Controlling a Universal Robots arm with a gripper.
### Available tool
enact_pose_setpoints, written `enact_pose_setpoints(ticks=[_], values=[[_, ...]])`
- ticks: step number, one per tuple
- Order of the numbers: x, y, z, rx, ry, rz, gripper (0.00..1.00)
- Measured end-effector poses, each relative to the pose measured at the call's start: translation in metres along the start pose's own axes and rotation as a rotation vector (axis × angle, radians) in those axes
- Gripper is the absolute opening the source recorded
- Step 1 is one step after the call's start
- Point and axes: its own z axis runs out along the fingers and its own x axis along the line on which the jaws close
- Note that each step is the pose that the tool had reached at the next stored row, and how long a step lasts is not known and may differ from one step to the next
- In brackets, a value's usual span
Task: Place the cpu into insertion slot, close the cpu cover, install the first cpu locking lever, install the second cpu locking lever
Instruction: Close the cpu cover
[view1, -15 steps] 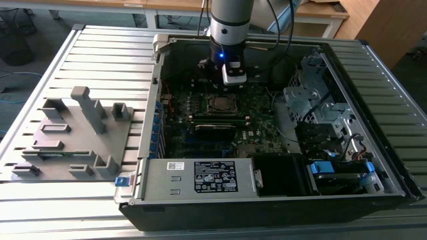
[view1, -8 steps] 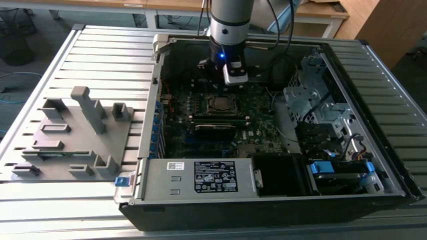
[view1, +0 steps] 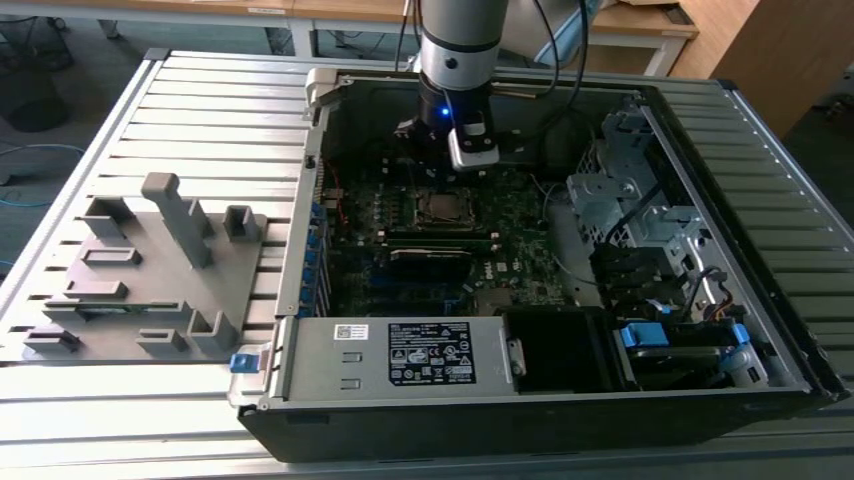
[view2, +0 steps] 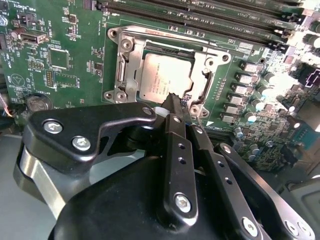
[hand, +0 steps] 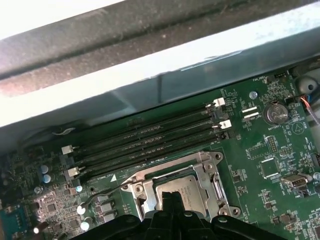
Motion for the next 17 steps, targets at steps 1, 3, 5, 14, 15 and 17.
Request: enact_pose_setpoints(ticks=[1, 3, 5, 14, 15, 17], values=[[0.0000, 0.0000, 0.0000, 0.0000, 0.0002, -0.004, 0.10], [0.0000, 0.0000, 0.0000, 0.0000, 0.0005, -0.012, 0.10], [0.0000, 0.0000, 0.0000, 0.0000, 0.0009, -0.021, 0.10], [0.0000, 0.0000, 0.0001, -0.0001, 0.0026, -0.058, 0.10], [0.0000, 0.0000, 0.0001, -0.0002, 0.0028, -0.062, 0.10], [0.0000, 0.0000, 0.0001, -0.0001, 0.0031, -0.071, 0.10]])
